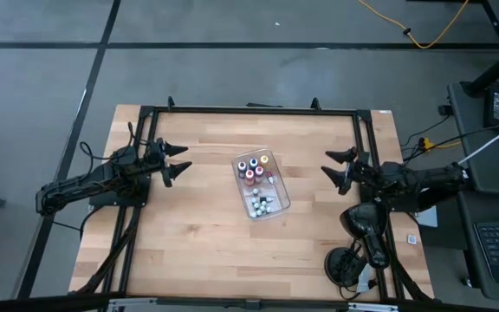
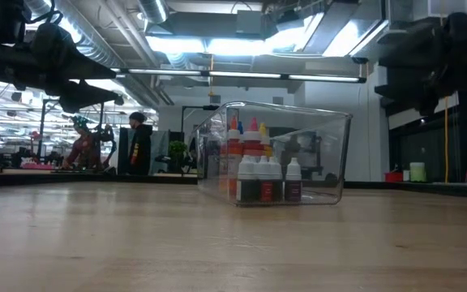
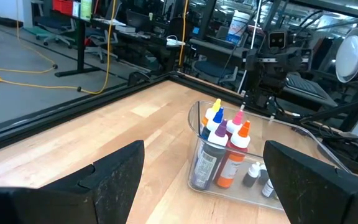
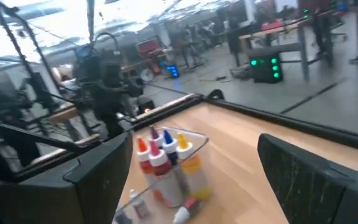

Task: Pick & Place food coloring
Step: Return to Home Position

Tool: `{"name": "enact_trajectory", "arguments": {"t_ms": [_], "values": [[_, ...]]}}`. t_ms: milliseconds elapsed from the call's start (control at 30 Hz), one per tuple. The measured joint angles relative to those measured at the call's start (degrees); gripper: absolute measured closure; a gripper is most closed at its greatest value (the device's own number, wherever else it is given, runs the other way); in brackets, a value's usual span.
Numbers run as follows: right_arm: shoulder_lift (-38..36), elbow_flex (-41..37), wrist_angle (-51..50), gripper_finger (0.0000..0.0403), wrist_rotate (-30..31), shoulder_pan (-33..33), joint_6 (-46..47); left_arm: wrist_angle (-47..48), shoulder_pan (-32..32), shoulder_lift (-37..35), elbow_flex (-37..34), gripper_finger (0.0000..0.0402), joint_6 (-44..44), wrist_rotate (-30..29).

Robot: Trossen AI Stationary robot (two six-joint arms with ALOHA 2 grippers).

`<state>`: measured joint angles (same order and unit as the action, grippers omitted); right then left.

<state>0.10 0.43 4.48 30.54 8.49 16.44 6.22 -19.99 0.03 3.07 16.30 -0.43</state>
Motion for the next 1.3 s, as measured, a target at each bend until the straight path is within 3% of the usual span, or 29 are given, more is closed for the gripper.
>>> {"name": "enact_trajectory", "arguments": {"t_ms": [333,467,733,1300], "values": [[0.24,0.00,0.04,0.0056,8.86,-0.02,0.21,0.00,0.00,0.09,0.00,0.0080,-0.03,0.00],[0.24,0.00,0.01,0.0056,8.82,-0.02,1.41,0.00,0.00,0.09,0.00,0.0080,-0.03,0.00],[0.24,0.00,-0.03,0.0056,8.86,-0.02,-5.16,0.00,0.00,0.11,0.00,0.0080,-0.03,0.00],[0.24,0.00,-0.04,0.0056,8.86,-0.02,-4.94,0.00,0.00,0.11,0.00,0.0080,-0.01,0.02]]}}
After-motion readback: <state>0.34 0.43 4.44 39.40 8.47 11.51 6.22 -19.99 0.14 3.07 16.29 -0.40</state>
